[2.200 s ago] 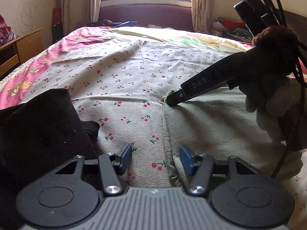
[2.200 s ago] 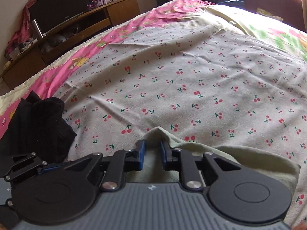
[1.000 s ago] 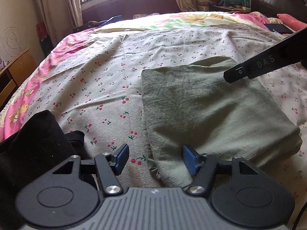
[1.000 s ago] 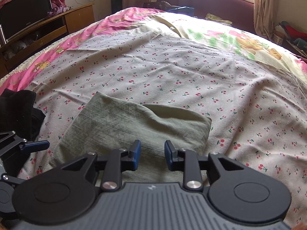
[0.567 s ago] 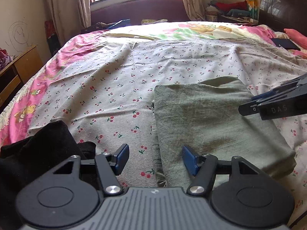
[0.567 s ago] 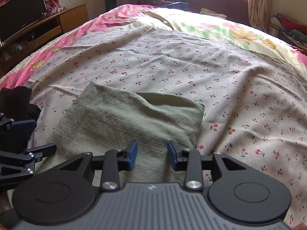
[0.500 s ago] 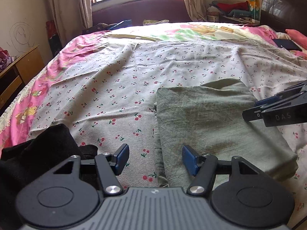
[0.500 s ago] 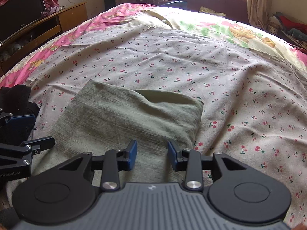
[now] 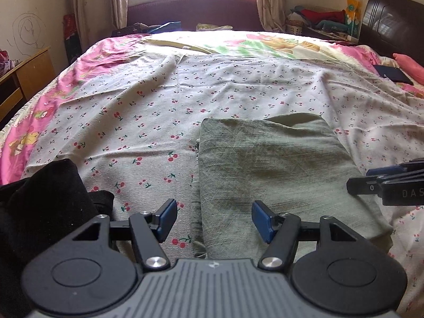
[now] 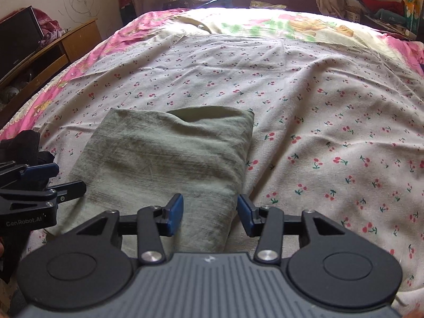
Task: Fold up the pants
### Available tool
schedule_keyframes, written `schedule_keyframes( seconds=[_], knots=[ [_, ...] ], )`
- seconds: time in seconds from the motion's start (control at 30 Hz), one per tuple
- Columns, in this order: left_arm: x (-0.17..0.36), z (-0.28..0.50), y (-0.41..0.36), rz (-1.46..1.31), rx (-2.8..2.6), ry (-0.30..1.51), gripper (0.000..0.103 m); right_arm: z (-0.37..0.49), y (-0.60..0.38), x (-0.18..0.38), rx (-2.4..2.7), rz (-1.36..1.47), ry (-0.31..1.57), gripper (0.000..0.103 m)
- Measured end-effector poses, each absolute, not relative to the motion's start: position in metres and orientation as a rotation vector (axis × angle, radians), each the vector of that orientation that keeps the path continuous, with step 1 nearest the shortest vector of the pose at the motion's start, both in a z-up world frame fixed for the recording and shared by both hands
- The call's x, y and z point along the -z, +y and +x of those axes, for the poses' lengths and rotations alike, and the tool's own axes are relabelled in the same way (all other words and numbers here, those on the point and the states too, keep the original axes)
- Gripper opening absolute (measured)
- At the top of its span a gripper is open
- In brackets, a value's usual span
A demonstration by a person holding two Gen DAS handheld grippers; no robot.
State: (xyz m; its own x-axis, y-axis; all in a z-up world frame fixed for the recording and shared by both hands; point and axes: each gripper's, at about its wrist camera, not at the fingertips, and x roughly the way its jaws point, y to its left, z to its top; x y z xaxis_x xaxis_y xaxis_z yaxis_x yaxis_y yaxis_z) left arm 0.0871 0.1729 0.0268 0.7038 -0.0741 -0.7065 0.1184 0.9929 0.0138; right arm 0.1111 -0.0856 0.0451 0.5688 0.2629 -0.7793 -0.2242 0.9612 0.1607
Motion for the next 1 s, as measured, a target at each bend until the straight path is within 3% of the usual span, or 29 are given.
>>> schedule_keyframes(
  seconds=[0.33, 0.5, 1.0],
  knots=[
    [-0.034, 0.026, 0.152, 0.027, 0.047, 0.781, 0.103, 0.042, -0.101, -0.051, -0.253, 0.146, 0.917, 0.047],
    [-0.046, -0.003, 0.125, 0.16, -0.037, 0.715, 0.103, 0.014, -0.099, -0.052, -0.261, 0.151, 0.916, 0.047],
    [-0.058, -0.054, 0.096, 0.189, -0.056, 0.764, 0.103, -0.04, -0.114, -0.055, -0.308, 0.26, 0.906, 0.047]
  ],
)
